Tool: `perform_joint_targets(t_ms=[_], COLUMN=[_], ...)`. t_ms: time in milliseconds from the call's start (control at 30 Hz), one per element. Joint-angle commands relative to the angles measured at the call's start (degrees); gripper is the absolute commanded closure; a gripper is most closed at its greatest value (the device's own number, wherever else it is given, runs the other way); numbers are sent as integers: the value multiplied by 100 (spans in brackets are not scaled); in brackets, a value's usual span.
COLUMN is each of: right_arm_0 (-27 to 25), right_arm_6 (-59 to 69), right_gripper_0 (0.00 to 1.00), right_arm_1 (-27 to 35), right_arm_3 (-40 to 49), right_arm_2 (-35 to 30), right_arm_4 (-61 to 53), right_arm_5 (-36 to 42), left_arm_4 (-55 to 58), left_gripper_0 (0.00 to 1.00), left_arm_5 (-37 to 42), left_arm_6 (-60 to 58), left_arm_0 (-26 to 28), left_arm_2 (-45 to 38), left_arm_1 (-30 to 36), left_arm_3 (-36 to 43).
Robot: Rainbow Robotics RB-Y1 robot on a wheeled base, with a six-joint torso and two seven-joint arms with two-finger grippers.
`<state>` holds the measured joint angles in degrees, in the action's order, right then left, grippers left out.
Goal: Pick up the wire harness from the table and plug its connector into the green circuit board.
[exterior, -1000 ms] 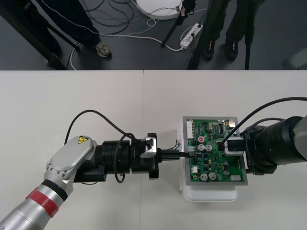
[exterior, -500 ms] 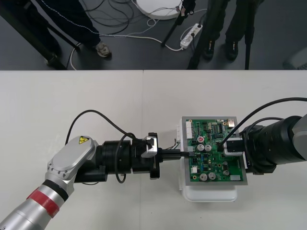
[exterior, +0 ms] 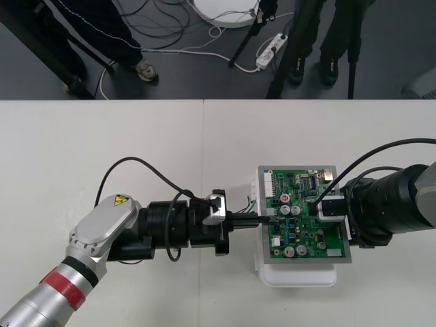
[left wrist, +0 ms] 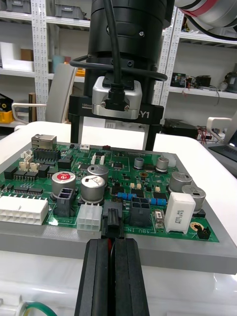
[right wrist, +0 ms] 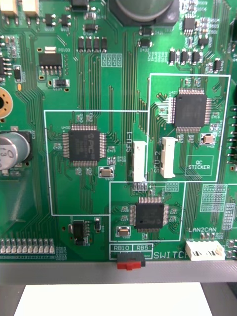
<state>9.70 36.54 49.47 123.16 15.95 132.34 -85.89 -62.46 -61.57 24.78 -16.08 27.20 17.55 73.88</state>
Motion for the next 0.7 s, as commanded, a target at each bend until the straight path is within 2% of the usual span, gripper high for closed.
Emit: perform_joint_targets(t_ms=[33, 700], right_arm_0=[217, 225], right_arm_6=[-138, -138], right_gripper_0=[0, 0], right_arm_1=[-156, -148], right_arm_3=[217, 217], right_arm_2=[189, 189], right_arm_4=[-103, -94], right_arm_5=[90, 81], left_arm_4=[-39, -364], left_gripper_0=[100, 100], left_arm_5=[66, 286], left_arm_6=[-501, -527], left_arm_0=[-237, -229], left_arm_2=[198, 198], left_arm_1=[-287, -507], left_arm_3=[206, 197])
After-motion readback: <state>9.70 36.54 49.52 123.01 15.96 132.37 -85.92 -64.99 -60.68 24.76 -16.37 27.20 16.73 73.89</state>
